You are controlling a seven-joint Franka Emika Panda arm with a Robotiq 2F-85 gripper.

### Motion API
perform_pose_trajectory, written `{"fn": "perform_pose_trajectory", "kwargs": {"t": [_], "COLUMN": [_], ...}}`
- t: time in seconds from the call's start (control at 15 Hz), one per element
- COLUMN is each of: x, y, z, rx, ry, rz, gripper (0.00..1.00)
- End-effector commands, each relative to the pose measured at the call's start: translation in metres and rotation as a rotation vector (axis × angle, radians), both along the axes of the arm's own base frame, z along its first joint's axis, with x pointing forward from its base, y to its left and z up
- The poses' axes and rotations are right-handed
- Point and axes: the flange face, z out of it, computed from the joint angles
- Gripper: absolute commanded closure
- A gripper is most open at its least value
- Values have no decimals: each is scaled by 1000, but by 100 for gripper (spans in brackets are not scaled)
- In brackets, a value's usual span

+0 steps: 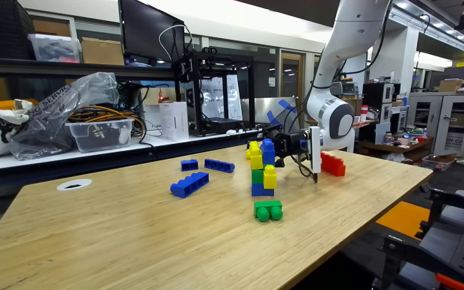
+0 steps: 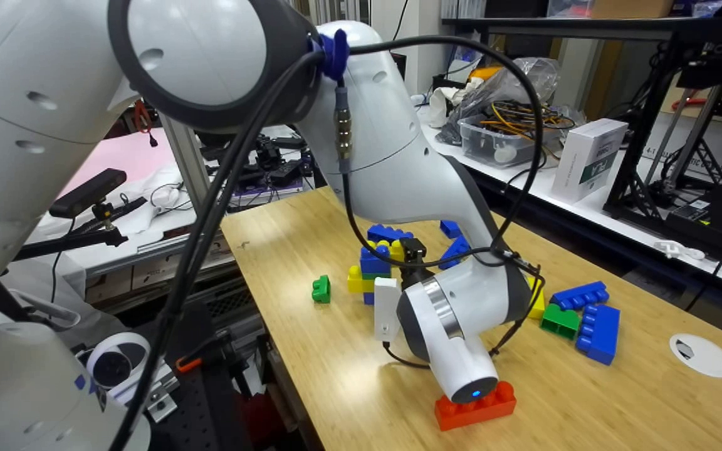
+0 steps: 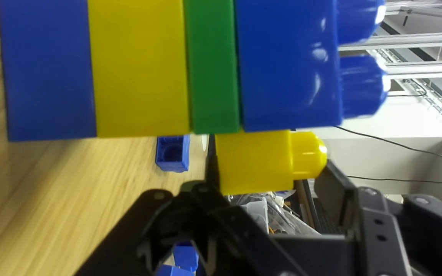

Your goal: Pick the yellow block and stack it on the green block

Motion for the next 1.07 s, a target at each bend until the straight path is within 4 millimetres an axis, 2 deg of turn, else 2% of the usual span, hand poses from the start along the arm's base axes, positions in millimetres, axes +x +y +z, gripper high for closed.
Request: {"fn": "perform_pose_trajectory", "kwargs": {"t": [0.0,0.07,0.4,0.53,0.8,1.0], "x": [0,-1,-4,-7,-14,-14], "y": [-5,-5,-7,-13,-45,-72], "z": [-9,-9,-5,0,17,45], "rx": [-62,-69,-99,-120,-189,-282], "ry": [-41,-48,-79,-85,-94,-78], "rz": [14,16,27,11,-34,-75], "gripper": [5,0,0,0,0,0]}}
